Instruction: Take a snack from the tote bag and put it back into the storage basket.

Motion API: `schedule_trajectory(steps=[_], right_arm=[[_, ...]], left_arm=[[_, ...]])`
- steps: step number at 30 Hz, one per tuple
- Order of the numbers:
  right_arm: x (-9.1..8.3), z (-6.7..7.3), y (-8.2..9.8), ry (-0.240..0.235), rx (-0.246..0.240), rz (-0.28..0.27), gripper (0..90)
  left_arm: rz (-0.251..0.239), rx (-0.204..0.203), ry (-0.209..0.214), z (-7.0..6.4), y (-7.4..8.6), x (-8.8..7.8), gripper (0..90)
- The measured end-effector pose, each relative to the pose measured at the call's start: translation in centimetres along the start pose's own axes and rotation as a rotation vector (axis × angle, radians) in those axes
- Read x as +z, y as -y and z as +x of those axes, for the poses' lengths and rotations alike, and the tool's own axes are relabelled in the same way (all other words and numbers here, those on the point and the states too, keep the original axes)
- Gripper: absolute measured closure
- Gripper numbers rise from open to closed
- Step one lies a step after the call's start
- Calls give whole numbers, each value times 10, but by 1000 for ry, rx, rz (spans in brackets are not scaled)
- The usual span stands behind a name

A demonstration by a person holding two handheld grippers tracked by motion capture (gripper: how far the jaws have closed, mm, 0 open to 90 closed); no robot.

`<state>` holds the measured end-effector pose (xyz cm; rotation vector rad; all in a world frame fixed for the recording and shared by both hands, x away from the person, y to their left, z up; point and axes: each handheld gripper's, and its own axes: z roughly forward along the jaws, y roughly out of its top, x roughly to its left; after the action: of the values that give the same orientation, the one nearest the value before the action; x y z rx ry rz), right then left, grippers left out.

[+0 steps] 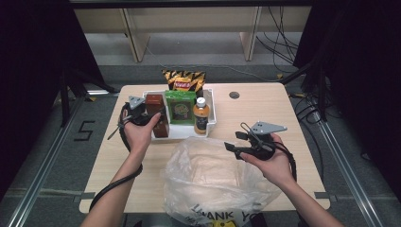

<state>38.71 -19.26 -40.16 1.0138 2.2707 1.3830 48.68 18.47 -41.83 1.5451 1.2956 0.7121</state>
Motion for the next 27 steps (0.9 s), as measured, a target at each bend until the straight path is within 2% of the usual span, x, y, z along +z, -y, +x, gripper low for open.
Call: schedule_trajectory(steps=[8, 11, 14, 16, 21, 23, 25, 27], right_arm=[[-1, 0, -1, -5, 2, 2, 389], [-1, 0, 0, 2, 2, 0, 388], [0, 1, 0, -16, 1, 0, 388], [-1, -1, 0, -2, -22, 12, 388], [-1, 1, 0, -2, -6, 10, 388], [-1, 0, 0, -8, -17, 8, 387], [0, 1, 0, -5, -2, 15, 387], [0, 0, 0, 5, -20, 6, 387]], left_arm=[[-2, 25, 29, -3, -2, -17, 142], [0, 21, 30, -4, -2, -24, 142], [7, 20, 32, -4, -2, -30, 142], [15, 25, 36, -4, -1, -34, 143], [24, 20, 56, -4, 1, -46, 144], [27, 20, 60, -4, 2, -50, 145], [27, 19, 66, -4, 3, -54, 145], [29, 15, 72, -4, 5, -59, 146]])
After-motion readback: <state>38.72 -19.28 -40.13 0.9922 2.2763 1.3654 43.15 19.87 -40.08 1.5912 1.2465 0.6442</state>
